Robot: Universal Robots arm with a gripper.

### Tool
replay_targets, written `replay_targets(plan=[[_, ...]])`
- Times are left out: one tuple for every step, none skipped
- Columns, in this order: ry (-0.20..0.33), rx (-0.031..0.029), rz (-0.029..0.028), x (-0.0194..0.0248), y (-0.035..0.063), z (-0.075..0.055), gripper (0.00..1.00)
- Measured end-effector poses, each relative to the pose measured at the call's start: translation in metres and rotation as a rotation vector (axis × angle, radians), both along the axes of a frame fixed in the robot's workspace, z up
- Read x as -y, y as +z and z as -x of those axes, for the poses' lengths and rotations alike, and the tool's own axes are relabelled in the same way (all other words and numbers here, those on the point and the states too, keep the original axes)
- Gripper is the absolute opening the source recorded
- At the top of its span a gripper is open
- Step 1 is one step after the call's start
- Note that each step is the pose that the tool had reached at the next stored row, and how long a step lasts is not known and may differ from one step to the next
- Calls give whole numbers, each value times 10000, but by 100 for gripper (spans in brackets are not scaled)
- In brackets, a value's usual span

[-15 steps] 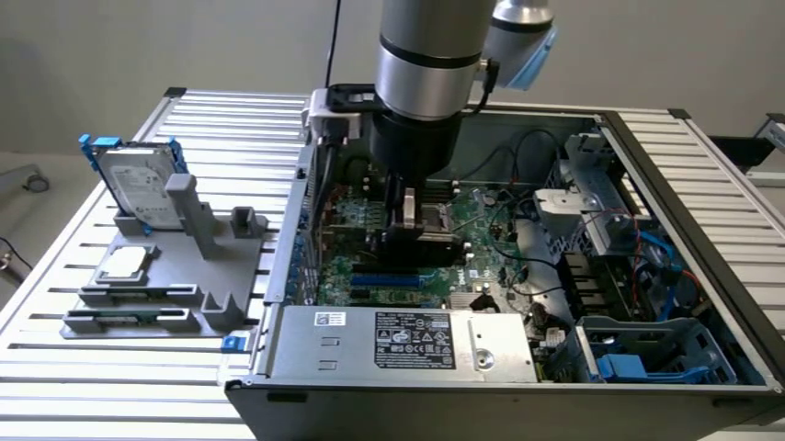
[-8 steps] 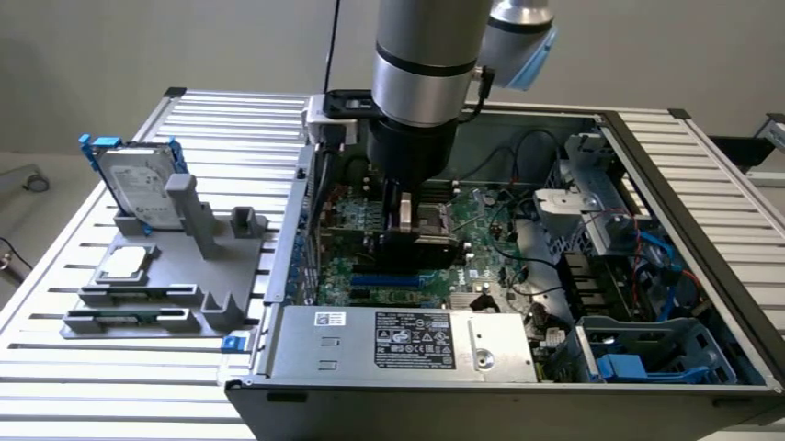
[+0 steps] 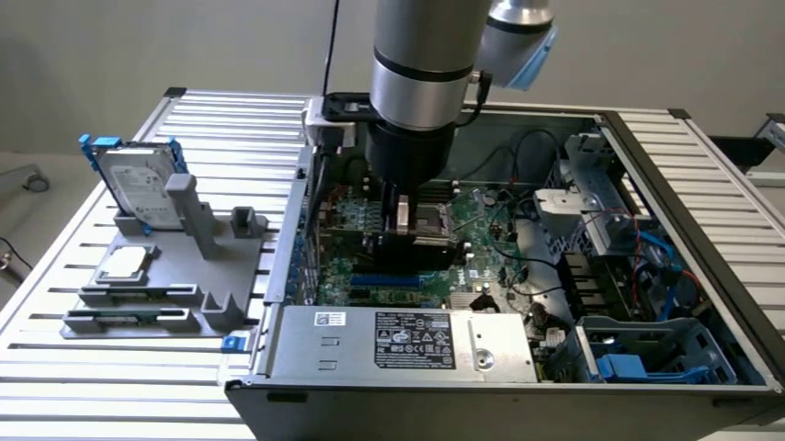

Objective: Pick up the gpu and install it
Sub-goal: 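Insert the gpu into the slot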

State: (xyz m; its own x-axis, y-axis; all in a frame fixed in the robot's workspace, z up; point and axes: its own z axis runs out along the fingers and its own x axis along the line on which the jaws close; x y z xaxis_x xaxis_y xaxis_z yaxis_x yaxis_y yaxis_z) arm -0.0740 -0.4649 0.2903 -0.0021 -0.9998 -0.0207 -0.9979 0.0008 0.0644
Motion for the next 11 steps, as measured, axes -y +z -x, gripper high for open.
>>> replay_targets(plan=[[-29, 2, -10, 0, -5, 2, 27], [-58, 6, -21, 0, -10, 3, 27], [-77, 7, -27, 0, -13, 6, 27], [-82, 7, -31, 0, -15, 7, 27], [-85, 7, -33, 0, -17, 10, 27], [-87, 9, -36, 0, -18, 14, 27], [-86, 9, -37, 0, -20, 17, 27], [-85, 14, -38, 0, -22, 21, 27], [-86, 23, -42, 0, -29, 25, 27], [-85, 34, -46, 0, -35, 30, 27], [-85, 46, -48, 0, -42, 33, 27]])
